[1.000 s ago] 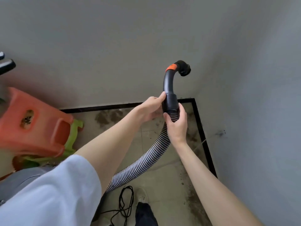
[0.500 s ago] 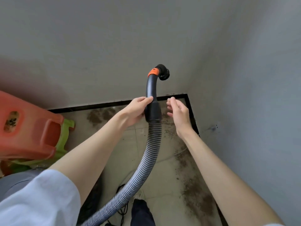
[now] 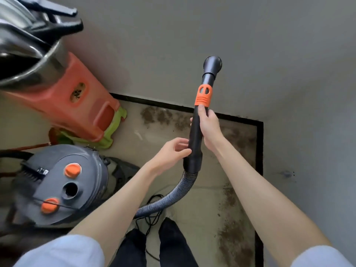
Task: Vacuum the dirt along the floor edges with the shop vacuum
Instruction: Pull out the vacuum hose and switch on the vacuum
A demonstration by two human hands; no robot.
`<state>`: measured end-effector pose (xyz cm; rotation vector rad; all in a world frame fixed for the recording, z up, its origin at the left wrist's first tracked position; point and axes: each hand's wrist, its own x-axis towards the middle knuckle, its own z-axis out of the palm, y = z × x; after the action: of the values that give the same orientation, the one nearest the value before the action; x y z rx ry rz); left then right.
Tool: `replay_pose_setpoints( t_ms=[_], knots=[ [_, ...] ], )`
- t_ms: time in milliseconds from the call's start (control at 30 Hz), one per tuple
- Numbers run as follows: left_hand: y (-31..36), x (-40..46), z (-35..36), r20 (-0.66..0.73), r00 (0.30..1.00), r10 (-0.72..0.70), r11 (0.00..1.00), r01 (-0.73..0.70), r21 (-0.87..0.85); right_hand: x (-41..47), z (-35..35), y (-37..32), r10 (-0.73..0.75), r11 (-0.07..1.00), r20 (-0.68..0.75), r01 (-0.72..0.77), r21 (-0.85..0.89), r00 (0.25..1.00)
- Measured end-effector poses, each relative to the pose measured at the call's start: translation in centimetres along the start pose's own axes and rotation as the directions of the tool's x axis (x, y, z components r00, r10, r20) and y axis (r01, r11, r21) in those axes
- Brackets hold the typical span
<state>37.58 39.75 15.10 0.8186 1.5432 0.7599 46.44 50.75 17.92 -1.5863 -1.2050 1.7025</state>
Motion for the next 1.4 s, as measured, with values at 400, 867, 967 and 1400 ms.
replay_pose_setpoints(
  t_ms=[400,867,967,1400],
  knots=[
    [-14.8,-10.1,-13.5,-0.525,0.820,-0.226,0.956,0.290,0.042,-6.3,16.6,8.9,0.039,0.921,0.400,0.123,-0.371,0.916],
    [-32.4,-17.1,-22.6,-0.761,0.367,-0.534,0.792,0.532,-0.299,-9.5,27.0,19.1,0.029,0.786,0.463,0.266,-0.559,0.886],
    [-33.2,-16.3,-22.6,-0.780,0.416,-0.467,0.778,0.613,-0.139,-9.6,27.9,20.4,0.048,0.789,0.450,0.242,-0.564,0.892],
    [-32.7,-15.7,-22.6,-0.792,0.459,-0.402,0.630,0.767,0.125,-9.8,28.0,21.9,0.098,0.810,0.408,0.165,-0.562,0.908]
  ],
)
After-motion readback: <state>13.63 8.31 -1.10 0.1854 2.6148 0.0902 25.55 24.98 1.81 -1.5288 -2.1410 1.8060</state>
